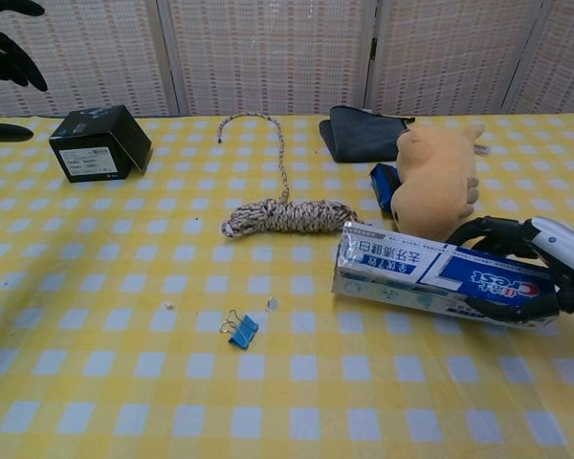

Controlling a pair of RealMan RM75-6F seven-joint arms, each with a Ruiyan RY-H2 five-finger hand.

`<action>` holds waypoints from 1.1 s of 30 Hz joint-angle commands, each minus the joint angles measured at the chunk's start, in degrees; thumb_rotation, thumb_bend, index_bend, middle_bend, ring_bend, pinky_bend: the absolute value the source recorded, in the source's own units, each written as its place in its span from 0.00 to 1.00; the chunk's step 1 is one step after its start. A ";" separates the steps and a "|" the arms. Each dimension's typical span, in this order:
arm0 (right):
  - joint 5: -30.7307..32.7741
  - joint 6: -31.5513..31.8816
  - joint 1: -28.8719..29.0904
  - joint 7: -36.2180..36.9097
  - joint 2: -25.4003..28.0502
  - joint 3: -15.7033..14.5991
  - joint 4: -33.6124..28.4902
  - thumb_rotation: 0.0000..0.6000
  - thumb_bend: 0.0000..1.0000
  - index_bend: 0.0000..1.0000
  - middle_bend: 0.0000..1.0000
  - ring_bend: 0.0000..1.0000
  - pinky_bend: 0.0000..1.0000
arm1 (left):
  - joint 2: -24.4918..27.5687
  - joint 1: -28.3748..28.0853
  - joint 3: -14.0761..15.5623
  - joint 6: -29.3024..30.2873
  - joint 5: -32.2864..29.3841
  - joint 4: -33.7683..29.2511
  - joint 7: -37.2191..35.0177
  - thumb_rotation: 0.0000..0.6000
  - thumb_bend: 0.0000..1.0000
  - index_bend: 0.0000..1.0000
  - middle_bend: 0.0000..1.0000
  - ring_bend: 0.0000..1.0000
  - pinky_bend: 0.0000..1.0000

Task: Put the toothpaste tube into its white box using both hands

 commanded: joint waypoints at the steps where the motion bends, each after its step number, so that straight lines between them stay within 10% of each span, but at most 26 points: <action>1: -0.32 -0.09 0.07 -0.01 0.12 -0.28 0.06 1.00 0.32 0.39 0.30 0.35 0.40 | -0.38 0.10 -0.28 0.35 -0.02 0.00 0.37 1.00 0.19 0.00 0.40 0.32 0.25; 18: -2.32 4.65 -0.98 -9.35 10.23 -0.92 -13.76 1.00 0.32 0.13 0.09 0.15 0.21 | 0.78 4.08 0.87 4.16 2.52 0.07 -1.13 1.00 0.19 0.00 0.36 0.30 0.23; 33: 2.01 14.51 -13.09 -62.20 38.56 -1.09 -56.67 1.00 0.32 0.00 0.00 0.00 0.00 | -3.36 18.96 12.47 20.18 18.24 25.62 -10.38 1.00 0.19 0.07 0.20 0.11 0.09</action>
